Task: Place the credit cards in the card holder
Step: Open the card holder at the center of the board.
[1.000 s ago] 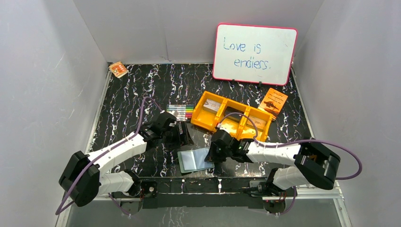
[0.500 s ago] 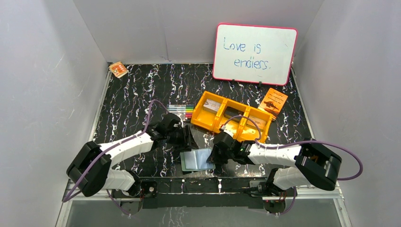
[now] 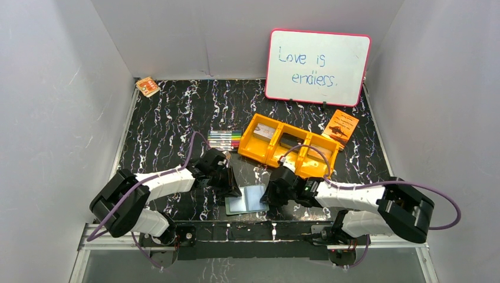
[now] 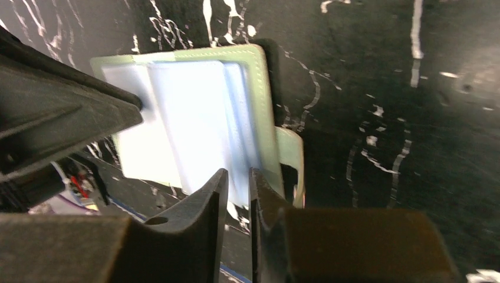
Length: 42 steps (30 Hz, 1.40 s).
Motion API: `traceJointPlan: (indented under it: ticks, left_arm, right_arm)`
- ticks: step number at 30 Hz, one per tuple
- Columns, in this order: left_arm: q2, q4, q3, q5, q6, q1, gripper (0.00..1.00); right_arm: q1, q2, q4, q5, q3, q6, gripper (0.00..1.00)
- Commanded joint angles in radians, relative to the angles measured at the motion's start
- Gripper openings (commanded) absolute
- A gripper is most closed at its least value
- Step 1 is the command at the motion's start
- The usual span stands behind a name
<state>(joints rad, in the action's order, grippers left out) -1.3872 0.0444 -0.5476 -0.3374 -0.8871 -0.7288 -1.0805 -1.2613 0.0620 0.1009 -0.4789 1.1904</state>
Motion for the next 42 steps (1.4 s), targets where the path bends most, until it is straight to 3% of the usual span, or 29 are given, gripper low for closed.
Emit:
traceJointPlan:
  ticks: [1, 5, 9, 14, 17, 22, 27, 36, 42]
  left_arm:
    - [-0.027, 0.02, 0.015, 0.031, 0.033, -0.002, 0.21]
    - [-0.028, 0.023, 0.012, 0.036, 0.037, -0.002, 0.21]
    - [-0.032, 0.026, 0.005, 0.039, 0.037, -0.003, 0.21]
    - [-0.025, 0.044, -0.012, 0.052, 0.036, -0.003, 0.2]
    - [-0.012, 0.064, -0.024, 0.064, 0.037, -0.003, 0.2]
    - [0.015, 0.095, -0.032, 0.079, 0.039, -0.002, 0.2]
    - [0.056, 0.135, -0.025, 0.103, 0.044, -0.003, 0.2]
    - [0.089, 0.167, -0.024, 0.134, 0.046, -0.003, 0.21]
    - [0.12, 0.203, -0.068, 0.142, 0.051, -0.003, 0.26]
  right_arm:
    - [0.0, 0.091, 0.14, 0.059, 0.021, -0.052, 0.32]
    - [0.0, 0.193, 0.225, 0.065, -0.03, -0.141, 0.43]
    - [-0.001, 0.237, 0.225, -0.014, -0.127, -0.286, 0.45]
    - [-0.001, 0.122, 0.084, -0.218, -0.211, -0.376, 0.42]
    - [-0.002, 0.011, 0.009, -0.266, -0.225, -0.358, 0.37]
    - [-0.002, -0.131, -0.132, -0.252, -0.175, -0.267, 0.33]
    - [-0.002, -0.173, -0.139, -0.158, -0.114, -0.178, 0.33]
    - [-0.002, -0.109, -0.077, -0.107, -0.053, -0.157, 0.35]
    - [-0.002, 0.038, 0.068, -0.052, -0.1, -0.186, 0.39]
